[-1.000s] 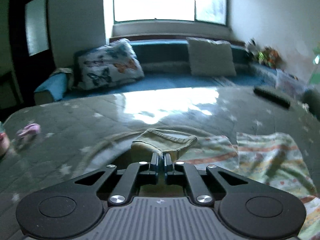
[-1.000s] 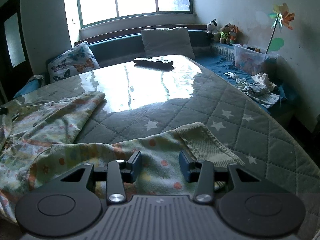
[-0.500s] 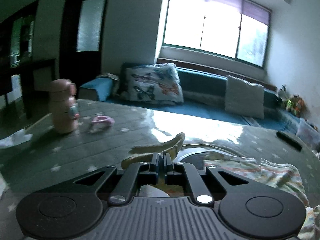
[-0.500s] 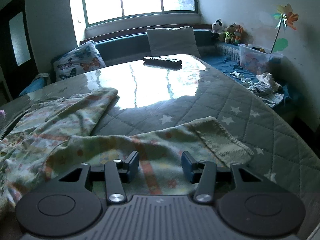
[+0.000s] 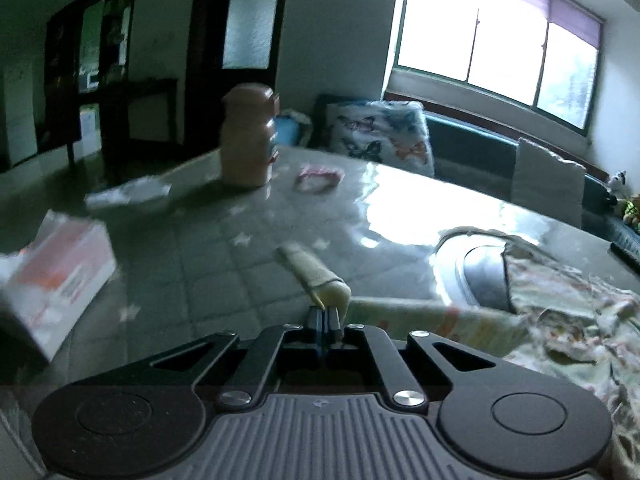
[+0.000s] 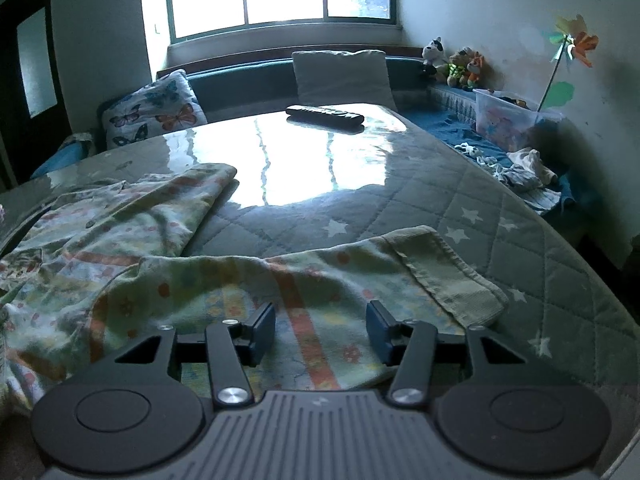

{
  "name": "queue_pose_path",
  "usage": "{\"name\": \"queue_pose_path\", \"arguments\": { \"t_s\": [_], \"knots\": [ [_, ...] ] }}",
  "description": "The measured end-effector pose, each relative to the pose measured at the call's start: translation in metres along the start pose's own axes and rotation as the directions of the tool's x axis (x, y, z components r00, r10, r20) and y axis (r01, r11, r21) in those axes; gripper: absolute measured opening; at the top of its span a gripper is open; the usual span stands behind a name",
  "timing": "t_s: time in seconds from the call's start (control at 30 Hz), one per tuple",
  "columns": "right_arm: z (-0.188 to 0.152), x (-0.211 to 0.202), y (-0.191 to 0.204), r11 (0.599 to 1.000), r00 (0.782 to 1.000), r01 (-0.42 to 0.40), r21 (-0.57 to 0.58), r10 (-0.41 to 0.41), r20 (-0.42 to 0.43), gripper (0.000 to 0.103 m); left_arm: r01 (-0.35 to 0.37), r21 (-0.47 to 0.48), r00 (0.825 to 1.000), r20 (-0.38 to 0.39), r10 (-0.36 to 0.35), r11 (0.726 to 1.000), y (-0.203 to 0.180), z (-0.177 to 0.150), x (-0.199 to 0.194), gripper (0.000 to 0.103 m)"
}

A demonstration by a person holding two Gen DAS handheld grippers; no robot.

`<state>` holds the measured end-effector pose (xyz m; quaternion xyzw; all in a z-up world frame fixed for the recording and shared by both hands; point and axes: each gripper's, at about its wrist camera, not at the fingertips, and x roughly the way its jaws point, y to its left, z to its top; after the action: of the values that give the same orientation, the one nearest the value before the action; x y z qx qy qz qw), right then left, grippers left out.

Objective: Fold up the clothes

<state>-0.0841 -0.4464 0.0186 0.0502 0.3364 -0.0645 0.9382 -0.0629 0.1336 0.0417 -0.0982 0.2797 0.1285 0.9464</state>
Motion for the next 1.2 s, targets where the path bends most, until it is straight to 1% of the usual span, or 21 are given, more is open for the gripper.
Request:
{"name": "queue_pose_path", "arguments": {
  "t_s": [0.1, 0.23, 0.3, 0.37, 0.5, 0.57, 0.7, 0.8, 0.93, 1.0, 1.1, 1.2],
  "knots": [
    [0.0, 0.002, 0.005, 1.0, 1.0, -0.001, -0.02, 0.001, -0.004, 0.054, -0.035, 0.011, 0.999, -0.017, 0.035, 0.999, 0.005, -0.009, 0.002, 0.001],
    [0.002, 0.005, 0.007, 0.999, 1.0, 0.005, -0.032, -0.005, -0.008, 0.054, -0.047, -0.01, 0.998, -0.035, 0.046, 0.999, 0.013, -0.012, 0.005, 0.001],
    [0.003, 0.005, 0.008, 0.999, 1.0, 0.006, -0.035, -0.007, -0.013, 0.054, -0.048, 0.005, 0.998, -0.048, 0.049, 0.999, 0.015, -0.015, 0.003, 0.001],
    [0.003, 0.006, 0.008, 0.999, 1.0, 0.007, -0.038, -0.008, -0.016, 0.054, -0.065, 0.016, 0.995, -0.073, 0.065, 0.998, 0.018, -0.02, 0.004, 0.001],
    [0.004, 0.006, 0.008, 0.999, 1.0, 0.006, -0.038, -0.006, -0.019, 0.055, -0.104, -0.019, 0.992, -0.079, 0.102, 0.994, 0.03, -0.021, 0.004, 0.001],
    [0.006, 0.008, 0.009, 0.999, 1.0, 0.003, -0.045, -0.004, -0.022, 0.055, -0.111, -0.015, 0.99, -0.086, 0.11, 0.994, 0.033, -0.018, 0.007, 0.001],
    [0.008, 0.013, 0.009, 0.999, 1.0, -0.002, -0.041, 0.001, -0.021, 0.055, -0.105, -0.006, 0.992, -0.07, 0.104, 0.994, 0.034, -0.007, 0.005, 0.002],
    [0.008, 0.014, 0.009, 0.999, 1.0, -0.003, -0.042, 0.002, -0.018, 0.057, -0.068, -0.004, 0.995, -0.067, 0.068, 0.998, 0.03, 0.0, 0.007, 0.005],
    [0.009, 0.016, 0.01, 0.999, 1.0, -0.006, -0.049, 0.005, -0.018, 0.061, -0.03, 0.049, 0.993, -0.113, 0.035, 0.998, 0.019, 0.002, 0.028, 0.005],
    [0.009, 0.017, 0.011, 0.999, 1.0, -0.006, -0.048, 0.005, -0.018, 0.062, -0.019, 0.076, 0.993, -0.115, 0.027, 0.997, 0.014, 0.005, 0.038, 0.005],
    [0.011, 0.019, 0.011, 0.999, 1.0, -0.005, -0.05, 0.005, -0.017, 0.063, -0.032, 0.127, 0.994, -0.103, 0.046, 0.991, 0.007, 0.01, 0.051, 0.005],
    [0.012, 0.021, 0.01, 0.999, 1.0, -0.002, -0.05, 0.001, -0.015, 0.066, -0.06, 0.198, 0.994, -0.076, 0.077, 0.978, -0.001, 0.014, 0.063, 0.005]
  ]
}}
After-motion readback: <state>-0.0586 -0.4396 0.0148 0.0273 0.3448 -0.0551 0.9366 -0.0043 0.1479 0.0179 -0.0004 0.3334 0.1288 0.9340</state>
